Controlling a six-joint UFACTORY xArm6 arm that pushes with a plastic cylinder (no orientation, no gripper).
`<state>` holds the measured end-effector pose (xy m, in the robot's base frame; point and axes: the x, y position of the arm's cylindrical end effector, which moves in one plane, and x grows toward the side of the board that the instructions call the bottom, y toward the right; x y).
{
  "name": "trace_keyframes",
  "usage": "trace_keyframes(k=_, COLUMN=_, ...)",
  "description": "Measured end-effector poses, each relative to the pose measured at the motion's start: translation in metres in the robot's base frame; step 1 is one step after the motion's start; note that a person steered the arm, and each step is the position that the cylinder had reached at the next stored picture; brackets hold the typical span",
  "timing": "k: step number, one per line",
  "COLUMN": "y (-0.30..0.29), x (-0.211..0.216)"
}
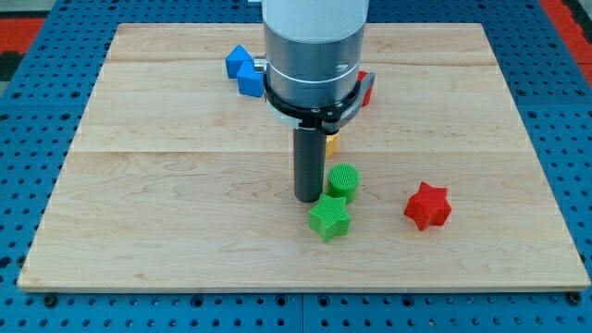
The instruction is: Push the green star into the red star
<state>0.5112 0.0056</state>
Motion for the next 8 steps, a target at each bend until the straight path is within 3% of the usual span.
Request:
trace_keyframes(k=2, y=-0.009, x=0.044)
trace_keyframes(k=4, y=0.078, x=0.006)
trace_keyframes(k=6, y=-0.008, x=0.005)
trace_keyframes(k=7, y=-0.002, x=-0.05)
trace_keyframes(k=8, y=0.033, x=-0.074)
